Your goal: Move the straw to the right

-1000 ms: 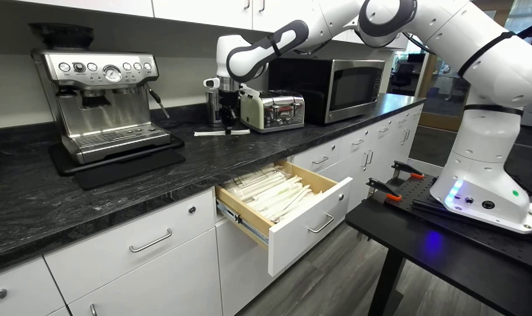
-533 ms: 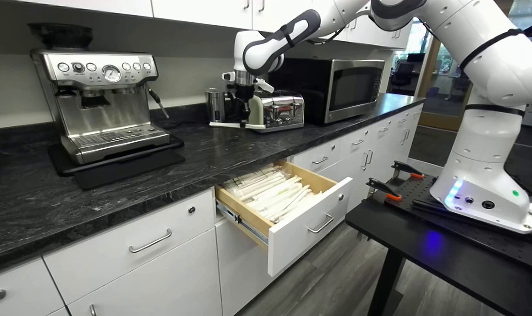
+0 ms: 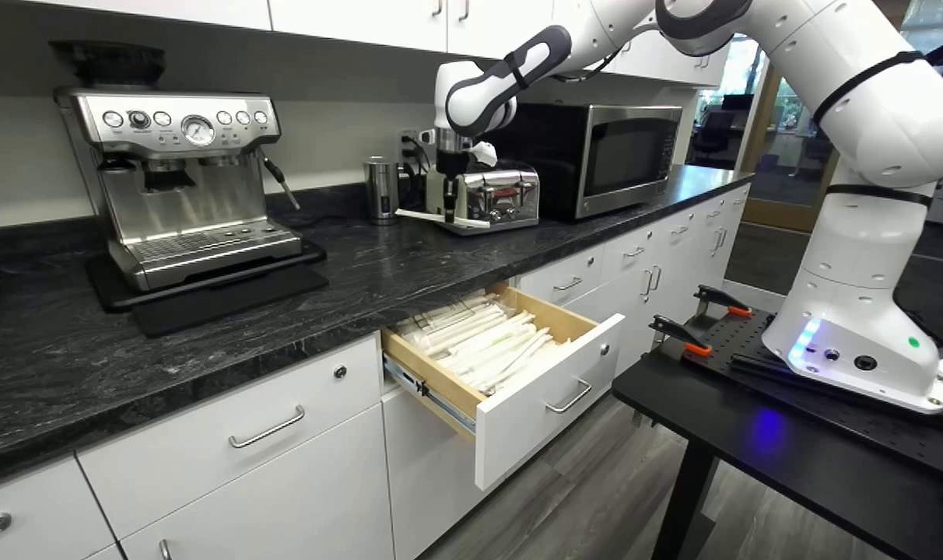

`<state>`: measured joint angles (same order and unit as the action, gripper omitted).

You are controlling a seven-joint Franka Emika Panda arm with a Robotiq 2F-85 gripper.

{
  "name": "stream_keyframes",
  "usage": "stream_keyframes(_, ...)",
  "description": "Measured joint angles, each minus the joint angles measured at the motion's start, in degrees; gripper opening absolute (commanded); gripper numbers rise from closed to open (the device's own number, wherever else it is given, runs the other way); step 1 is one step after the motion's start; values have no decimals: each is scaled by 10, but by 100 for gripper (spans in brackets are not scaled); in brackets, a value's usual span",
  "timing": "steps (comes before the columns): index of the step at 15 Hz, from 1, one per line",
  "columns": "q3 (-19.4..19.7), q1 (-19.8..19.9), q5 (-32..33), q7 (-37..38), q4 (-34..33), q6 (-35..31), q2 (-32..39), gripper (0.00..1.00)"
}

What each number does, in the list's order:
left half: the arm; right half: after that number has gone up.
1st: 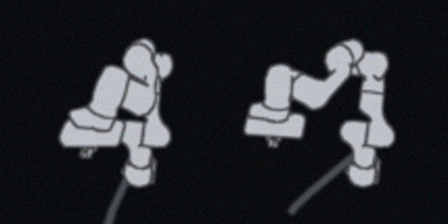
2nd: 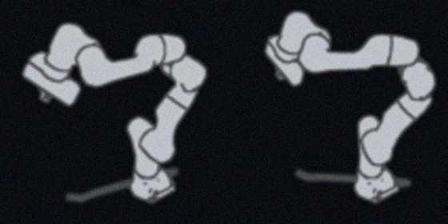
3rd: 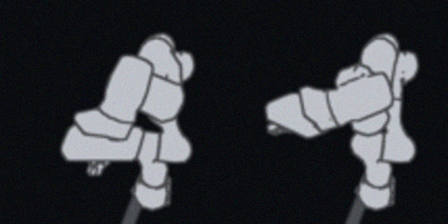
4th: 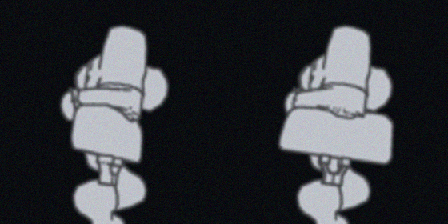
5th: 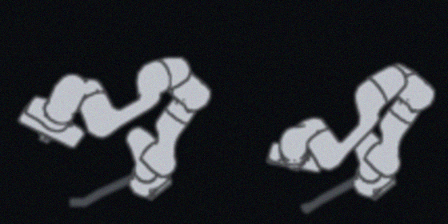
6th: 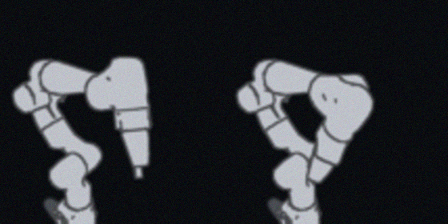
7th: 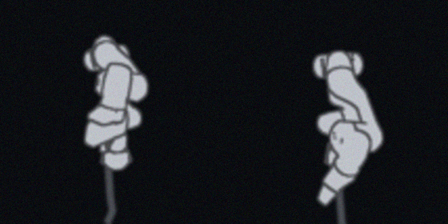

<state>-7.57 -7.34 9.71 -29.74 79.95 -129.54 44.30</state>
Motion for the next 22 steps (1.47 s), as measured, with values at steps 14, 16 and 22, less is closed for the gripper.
stream_keyframes(14,31,-9,-10,256,28,-4,-3,0)
stream_keyframes(16,27,-11,-15,256,43,2,-15,28)
stream_keyframes(22,25,-15,-22,256,72,9,-44,72)
